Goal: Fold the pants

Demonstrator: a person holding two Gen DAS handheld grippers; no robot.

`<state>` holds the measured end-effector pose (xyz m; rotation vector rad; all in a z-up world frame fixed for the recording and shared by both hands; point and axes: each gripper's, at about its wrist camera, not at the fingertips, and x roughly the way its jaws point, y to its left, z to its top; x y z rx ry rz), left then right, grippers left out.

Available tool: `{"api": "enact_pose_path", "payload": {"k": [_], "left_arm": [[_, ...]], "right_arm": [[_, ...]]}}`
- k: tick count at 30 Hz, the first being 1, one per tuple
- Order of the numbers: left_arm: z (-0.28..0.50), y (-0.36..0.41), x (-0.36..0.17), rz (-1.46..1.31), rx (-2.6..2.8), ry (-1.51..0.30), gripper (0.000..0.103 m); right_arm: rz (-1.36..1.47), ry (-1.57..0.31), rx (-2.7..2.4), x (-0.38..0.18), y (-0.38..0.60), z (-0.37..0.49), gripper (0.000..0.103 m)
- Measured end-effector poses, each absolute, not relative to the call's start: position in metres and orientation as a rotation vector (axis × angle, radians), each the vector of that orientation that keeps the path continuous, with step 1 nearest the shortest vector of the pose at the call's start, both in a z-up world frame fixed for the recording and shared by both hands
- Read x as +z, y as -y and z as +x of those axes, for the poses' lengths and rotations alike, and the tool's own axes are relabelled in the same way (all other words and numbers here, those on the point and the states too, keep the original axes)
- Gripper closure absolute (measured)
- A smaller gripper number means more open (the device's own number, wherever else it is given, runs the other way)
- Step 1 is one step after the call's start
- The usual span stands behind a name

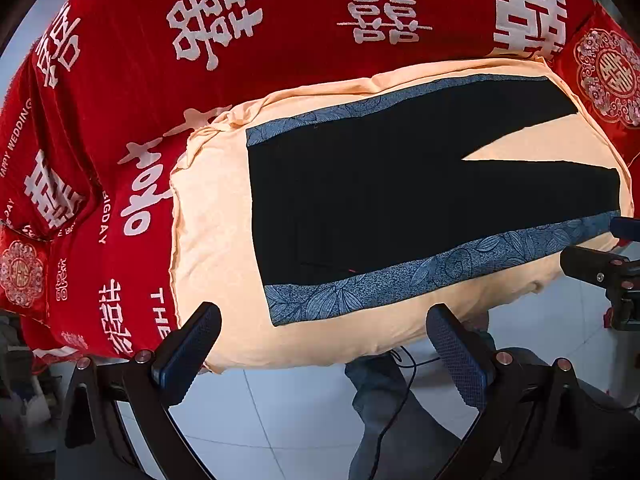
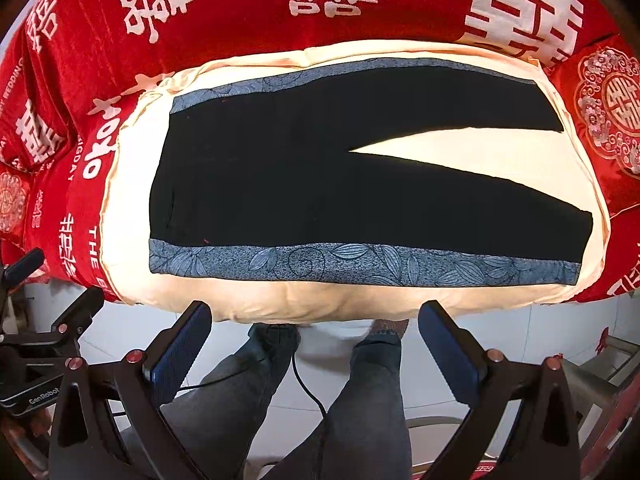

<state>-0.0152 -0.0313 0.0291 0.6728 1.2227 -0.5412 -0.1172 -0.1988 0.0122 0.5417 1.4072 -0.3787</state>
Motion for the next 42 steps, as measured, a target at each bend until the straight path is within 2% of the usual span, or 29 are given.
{"api": "enact_pose_path", "payload": {"k": [42], "left_arm": [[-0.009,0.038,0.028,0.694,-0.507,-1.221,0.000]], "right_arm": [[0.467,-1.365,-0.387,0.025,0.200,-0.112,0.000]]}}
